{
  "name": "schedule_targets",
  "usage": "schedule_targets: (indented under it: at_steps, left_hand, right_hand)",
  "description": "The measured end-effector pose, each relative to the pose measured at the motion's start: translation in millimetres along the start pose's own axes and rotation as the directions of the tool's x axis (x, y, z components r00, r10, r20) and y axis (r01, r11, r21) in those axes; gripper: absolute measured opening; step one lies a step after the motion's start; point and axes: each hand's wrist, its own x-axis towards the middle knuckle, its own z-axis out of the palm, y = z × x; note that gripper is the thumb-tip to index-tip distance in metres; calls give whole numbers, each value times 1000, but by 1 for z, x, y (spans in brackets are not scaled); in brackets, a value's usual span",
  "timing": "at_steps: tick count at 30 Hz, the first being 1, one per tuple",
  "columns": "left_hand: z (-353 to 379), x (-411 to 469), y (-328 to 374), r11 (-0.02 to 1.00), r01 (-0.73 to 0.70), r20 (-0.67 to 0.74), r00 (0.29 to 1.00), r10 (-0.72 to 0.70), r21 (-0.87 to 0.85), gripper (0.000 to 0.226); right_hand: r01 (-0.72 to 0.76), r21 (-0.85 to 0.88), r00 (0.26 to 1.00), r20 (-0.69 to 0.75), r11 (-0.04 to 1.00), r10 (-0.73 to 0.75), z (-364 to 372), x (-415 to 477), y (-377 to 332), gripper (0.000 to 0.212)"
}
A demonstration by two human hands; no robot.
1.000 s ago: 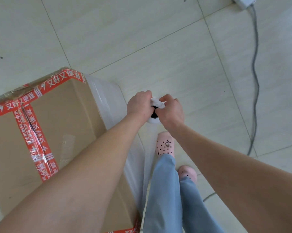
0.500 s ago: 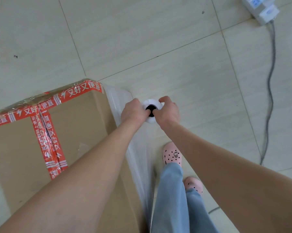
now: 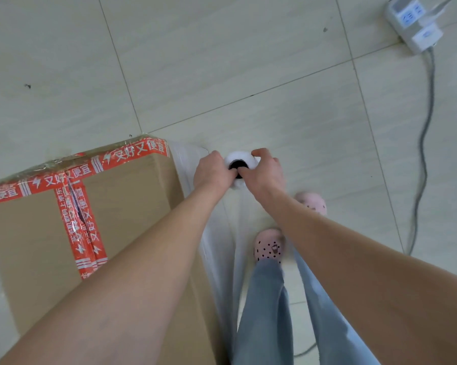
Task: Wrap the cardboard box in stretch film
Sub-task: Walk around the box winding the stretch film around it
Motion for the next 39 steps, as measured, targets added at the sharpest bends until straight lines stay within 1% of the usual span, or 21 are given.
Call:
schedule_targets:
  at_steps: [1, 3, 5, 7, 10, 15, 18, 21, 22, 24, 25, 27, 30, 32, 33, 36, 39]
  left_hand:
    - [-1, 0, 3, 999, -15, 0, 1000, 15, 37, 21]
    - [-2, 5, 7, 988, -90, -16, 996, 92, 126, 26]
    - [-5, 13, 7, 975, -144, -32, 988, 151, 167, 26]
    - [-10, 21, 8, 972, -151, -40, 986, 160, 178, 22]
    - [-19, 29, 10, 983, -113, -40, 992, 120, 145, 11]
    - [-32, 38, 9, 1000, -18, -54, 998, 19, 12, 8]
    - [-43, 47, 8, 996, 70, -84, 994, -75, -64, 15]
    - [-49, 54, 1, 976, 157, -94, 980, -173, -154, 21]
    - [-51, 54, -1, 967, 185, -97, 974, -204, -176, 23]
    - [-53, 55, -1, 956, 217, -69, 970, -235, -197, 27]
    - [-53, 56, 1, 960, 211, -47, 974, -223, -185, 28]
    - [-57, 57, 10, 980, 173, -29, 984, -177, -100, 26]
    - [-65, 61, 18, 996, 62, -82, 995, -56, 60, 30]
    - [-68, 66, 22, 992, -19, -94, 995, 31, 126, 30]
    - [-69, 69, 24, 989, -38, -93, 994, 51, 144, 27]
    - [-73, 75, 30, 987, -21, -96, 995, 36, 160, 21]
    - [-78, 80, 28, 996, 34, -115, 993, -24, 79, 20]
  right_hand:
    - [-11, -14, 1000, 12, 1000, 11, 0, 2, -3, 44]
    - [-15, -28, 999, 31, 1000, 16, -1, 7, -9, 44]
    - [0, -27, 999, 46, 1000, 1, -1, 10, -13, 45]
    - [29, -43, 998, 53, 999, -27, -1, 14, -16, 45]
    - [63, -76, 997, 52, 995, -59, -2, 19, -24, 47]
    - [139, -129, 989, 68, 982, -132, -3, 31, -48, 51]
    - [187, -113, 981, 73, 976, -179, -1, 41, -63, 47]
    - [218, -54, 973, 89, 974, -213, 4, 48, -75, 44]
    - [208, -50, 975, 90, 977, -203, 6, 49, -78, 43]
    - [142, -65, 986, 101, 988, -135, 8, 49, -80, 45]
    - [109, -64, 989, 109, 992, -101, 9, 50, -80, 46]
    - [79, -36, 990, 117, 996, -74, 8, 52, -80, 46]
    - [71, -9, 989, 127, 997, -69, 6, 57, -82, 45]
    - [70, -19, 988, 139, 997, -67, 5, 59, -85, 44]
    - [70, -22, 988, 141, 997, -66, 5, 60, -86, 44]
    - [82, -42, 986, 150, 996, -75, 4, 64, -92, 47]
    - [122, -83, 979, 174, 989, -107, 3, 71, -103, 47]
